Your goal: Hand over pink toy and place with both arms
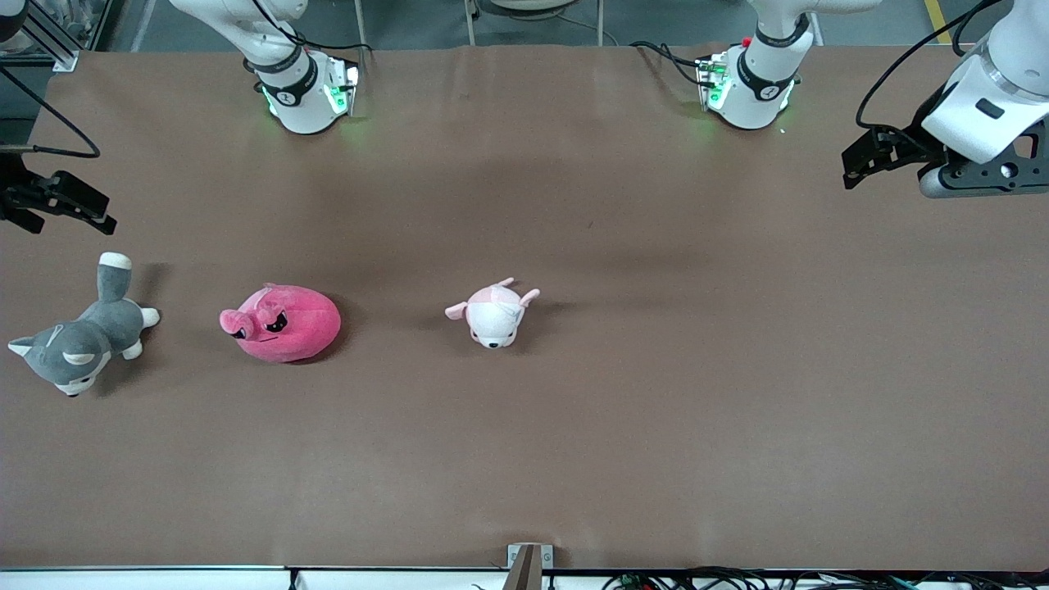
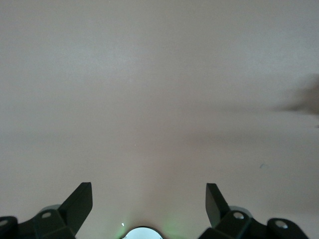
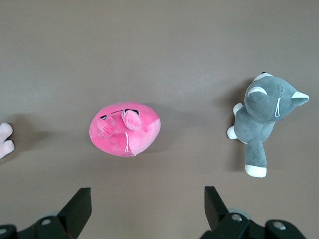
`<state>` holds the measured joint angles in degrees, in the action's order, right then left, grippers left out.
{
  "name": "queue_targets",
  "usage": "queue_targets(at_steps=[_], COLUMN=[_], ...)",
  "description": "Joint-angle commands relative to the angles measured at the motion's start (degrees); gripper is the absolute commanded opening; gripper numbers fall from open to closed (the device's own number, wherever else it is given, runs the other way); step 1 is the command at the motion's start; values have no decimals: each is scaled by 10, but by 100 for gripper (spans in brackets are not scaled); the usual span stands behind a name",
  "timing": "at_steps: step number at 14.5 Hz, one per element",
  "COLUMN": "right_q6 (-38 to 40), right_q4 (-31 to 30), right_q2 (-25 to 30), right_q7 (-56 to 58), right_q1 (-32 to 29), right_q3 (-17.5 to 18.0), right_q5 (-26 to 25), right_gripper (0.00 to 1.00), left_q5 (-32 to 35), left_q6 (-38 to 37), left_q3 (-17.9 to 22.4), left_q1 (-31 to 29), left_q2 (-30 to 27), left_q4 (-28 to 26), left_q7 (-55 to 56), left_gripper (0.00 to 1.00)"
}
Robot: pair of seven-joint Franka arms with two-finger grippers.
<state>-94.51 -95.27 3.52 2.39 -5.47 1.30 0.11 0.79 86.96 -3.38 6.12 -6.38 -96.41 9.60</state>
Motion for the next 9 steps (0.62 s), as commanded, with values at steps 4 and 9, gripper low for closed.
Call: queue_targets(at_steps=[4, 9], right_q6=[-7, -7], right_q4=[-23, -23], right_q2=[19, 18], right_q7=[-9, -8], right_q1=[2, 2], right_q3=[-1, -1], right_q5=[-6, -7], right_gripper=[100, 100], left_q5=[24, 23], left_q6=[-15, -20], left_q3=[-2, -1], left_q1=[-1, -1], left_q2=[12, 15], left_q4=[41, 43], left_q7=[-12, -14], left_gripper=[100, 100])
